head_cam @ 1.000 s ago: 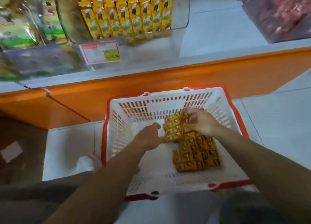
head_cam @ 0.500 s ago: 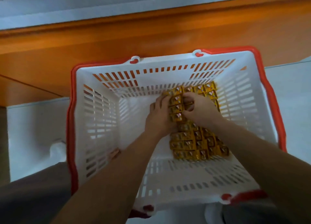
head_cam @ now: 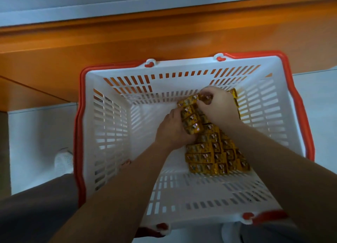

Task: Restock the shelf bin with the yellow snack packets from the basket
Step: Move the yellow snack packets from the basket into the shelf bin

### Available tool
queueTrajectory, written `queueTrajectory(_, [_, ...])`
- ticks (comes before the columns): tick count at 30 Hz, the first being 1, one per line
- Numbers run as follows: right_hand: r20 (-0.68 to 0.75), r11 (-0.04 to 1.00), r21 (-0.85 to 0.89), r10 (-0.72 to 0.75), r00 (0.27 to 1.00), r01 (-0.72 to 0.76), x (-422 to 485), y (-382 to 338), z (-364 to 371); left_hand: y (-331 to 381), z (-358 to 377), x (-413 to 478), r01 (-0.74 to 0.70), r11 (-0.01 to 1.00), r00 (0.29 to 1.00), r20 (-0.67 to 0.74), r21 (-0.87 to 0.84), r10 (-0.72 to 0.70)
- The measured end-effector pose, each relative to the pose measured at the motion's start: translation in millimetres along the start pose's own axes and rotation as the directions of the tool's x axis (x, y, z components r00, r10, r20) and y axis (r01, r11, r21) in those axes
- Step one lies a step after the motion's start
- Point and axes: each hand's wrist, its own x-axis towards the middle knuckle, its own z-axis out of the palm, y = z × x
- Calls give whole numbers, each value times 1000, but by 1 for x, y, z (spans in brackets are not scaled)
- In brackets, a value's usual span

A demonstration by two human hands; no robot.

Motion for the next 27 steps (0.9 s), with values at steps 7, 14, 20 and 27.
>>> queueTrajectory(7, [-99,993,-24,115,988,-118,3,-5,14,-1,-12,9,318,853,938,8,-414,-346])
queueTrajectory(14, [-157,991,-18,131,979,-136,-1,-6,21,3,-12,20,443,415,818,168,-795,-550])
queueTrajectory(20, [-84,994,-104,9,996,-18,-12,-10,22,13,-8,23,415,403,841,175,-815,-513])
queueTrajectory(27, [127,967,-242,-49,991,79,-7,-8,17,10,-16,18,429,354,831,209,-831,-516])
